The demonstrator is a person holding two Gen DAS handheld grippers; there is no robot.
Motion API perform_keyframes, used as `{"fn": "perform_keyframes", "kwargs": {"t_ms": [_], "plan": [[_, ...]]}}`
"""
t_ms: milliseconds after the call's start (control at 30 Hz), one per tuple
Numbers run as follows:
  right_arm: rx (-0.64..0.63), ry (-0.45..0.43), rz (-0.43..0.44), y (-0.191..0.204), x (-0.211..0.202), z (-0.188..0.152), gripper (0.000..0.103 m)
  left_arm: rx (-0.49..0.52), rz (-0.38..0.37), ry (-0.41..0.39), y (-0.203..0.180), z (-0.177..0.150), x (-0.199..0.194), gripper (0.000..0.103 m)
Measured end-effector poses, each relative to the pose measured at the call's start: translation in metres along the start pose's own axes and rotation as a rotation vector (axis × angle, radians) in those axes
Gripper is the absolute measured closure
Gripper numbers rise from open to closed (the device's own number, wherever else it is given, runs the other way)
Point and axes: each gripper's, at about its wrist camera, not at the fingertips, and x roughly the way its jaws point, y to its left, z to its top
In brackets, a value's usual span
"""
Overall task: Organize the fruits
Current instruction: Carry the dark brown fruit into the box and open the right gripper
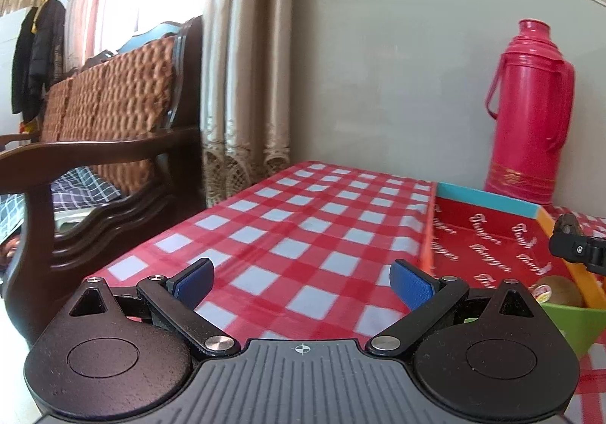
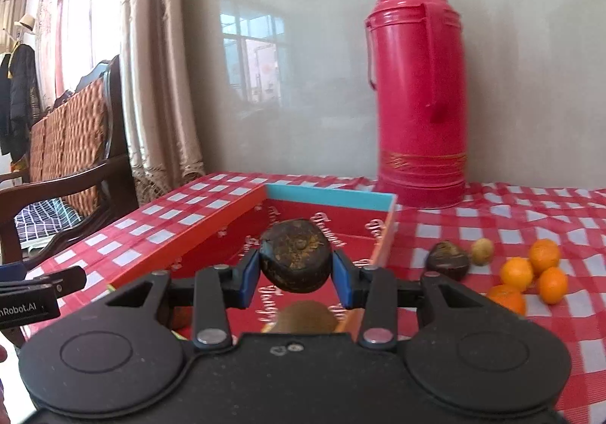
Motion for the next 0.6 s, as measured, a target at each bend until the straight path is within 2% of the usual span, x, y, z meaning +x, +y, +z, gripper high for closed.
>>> {"fn": "perform_keyframes", "kwargs": {"t_ms": [233,300,333,367,400,467,533,600], "plan": [[-0.029,0.011,0.051,0.031,0.005,-0.008,0.07,-0.007,0.021,0.017,0.015,-0.004,0.003,0.004],[-0.063,0.007,0.054,0.04,0.006,-0.01,0.067,-0.011,0.019,0.016,0.016,-0.004,0.002,0.004],[-0.094,-0.005,0.041,0.046,0.004,-0.012,0.054,-0.011,0.018,0.014,0.016,-0.004,0.002,0.004],[-0.117,-0.029,0.016,0.049,0.001,-0.013,0.028,-0.01,0.014,0.013,0.015,-0.003,0.001,0.004],[-0.128,-0.058,0.001,0.05,-0.003,-0.013,0.021,-0.01,0.011,0.013,0.014,-0.003,0.001,0.004],[-0.127,-0.094,0.01,0.048,-0.012,-0.011,0.022,-0.009,0.001,0.01,0.011,-0.003,0.0,0.004],[-0.127,-0.108,-0.01,0.042,-0.017,-0.009,0.018,-0.009,-0.01,0.003,0.006,-0.002,-0.002,0.004],[-0.112,-0.124,-0.038,0.03,-0.021,-0.009,0.007,-0.009,-0.025,-0.001,-0.001,-0.001,-0.004,0.004]]}}
